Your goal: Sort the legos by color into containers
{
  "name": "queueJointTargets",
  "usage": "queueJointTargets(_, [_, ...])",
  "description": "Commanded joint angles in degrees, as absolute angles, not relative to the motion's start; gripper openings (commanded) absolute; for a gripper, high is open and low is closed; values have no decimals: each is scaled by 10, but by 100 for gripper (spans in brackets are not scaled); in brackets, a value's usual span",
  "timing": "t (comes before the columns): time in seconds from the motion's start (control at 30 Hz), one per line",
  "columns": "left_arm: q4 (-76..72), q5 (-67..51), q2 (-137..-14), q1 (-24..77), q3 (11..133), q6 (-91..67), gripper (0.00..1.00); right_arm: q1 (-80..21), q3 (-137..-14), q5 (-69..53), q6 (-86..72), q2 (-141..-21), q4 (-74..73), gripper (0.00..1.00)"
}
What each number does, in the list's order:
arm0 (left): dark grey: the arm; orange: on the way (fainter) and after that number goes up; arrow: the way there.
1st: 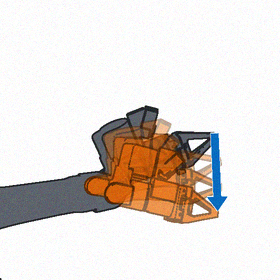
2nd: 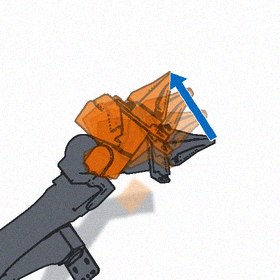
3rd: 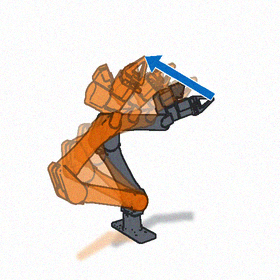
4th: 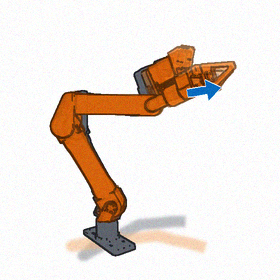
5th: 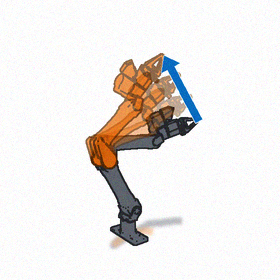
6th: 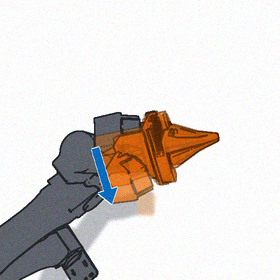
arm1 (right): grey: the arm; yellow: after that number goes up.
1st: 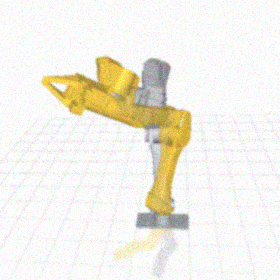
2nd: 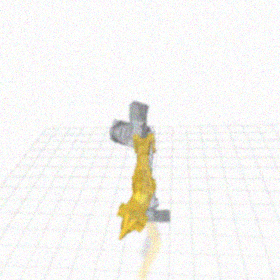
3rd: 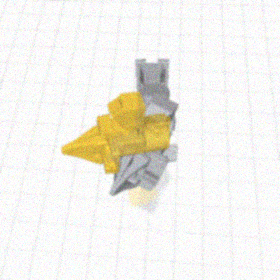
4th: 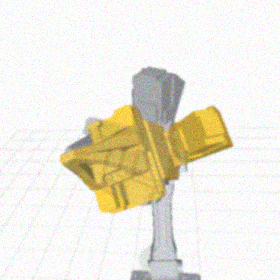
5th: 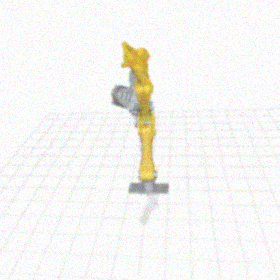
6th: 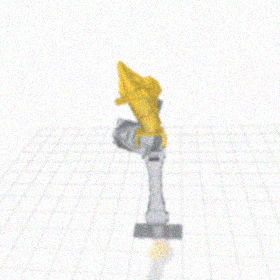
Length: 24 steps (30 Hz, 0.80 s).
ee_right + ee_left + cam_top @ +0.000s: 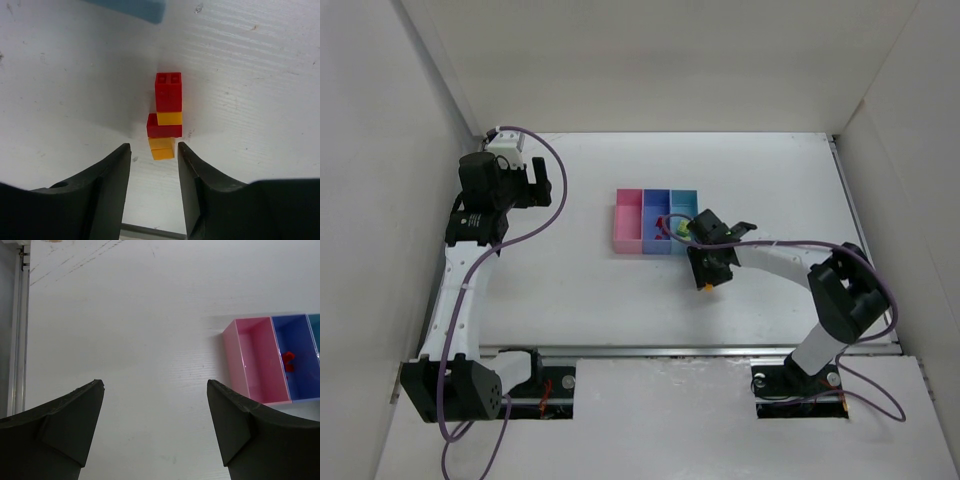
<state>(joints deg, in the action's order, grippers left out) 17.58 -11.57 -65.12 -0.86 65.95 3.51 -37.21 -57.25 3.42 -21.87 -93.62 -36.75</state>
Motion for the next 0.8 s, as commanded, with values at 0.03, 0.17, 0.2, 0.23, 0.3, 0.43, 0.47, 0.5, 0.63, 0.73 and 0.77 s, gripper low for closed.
queueJointTargets(0.03, [158, -122, -635, -12, 664, 33, 82, -377, -570, 61, -233, -948, -338, 47])
queueJointTargets(0.17, [158, -122, -635, -12, 664, 33, 82, -377, -581, 66, -233, -975, -338, 37])
queueJointTargets(0.2, [158, -122, -635, -12, 664, 33, 82, -377, -581, 66, -233, -975, -338, 33])
queueJointTargets(0.23, [158, -122, -635, -12, 664, 33, 82, -377, -581, 66, -233, -975, -338, 31])
queueJointTargets(0.3, [158, -122, -635, -12, 664, 33, 82, -377, -575, 72, -233, -969, -338, 28])
queueJointTargets(0.43, [158, -122, -635, -12, 664, 33, 82, -377, -568, 72, -233, -964, -333, 16])
queueJointTargets(0.47, [158, -122, -635, -12, 664, 33, 82, -377, -568, 72, -228, -959, -333, 13])
queueJointTargets(0.5, [158, -122, -635, -12, 664, 33, 82, -377, -568, 72, -228, -959, -333, 13])
queueJointTargets(0.63, [158, -122, -635, -12, 664, 33, 82, -377, -563, 72, -215, -932, -333, 12])
queueJointTargets(0.73, [163, -146, -635, -12, 664, 39, 82, -377, -562, 72, -200, -897, -341, 12])
queueJointTargets(0.77, [170, -158, -635, -12, 671, 46, 82, -377, -568, 72, -200, -883, -349, 11])
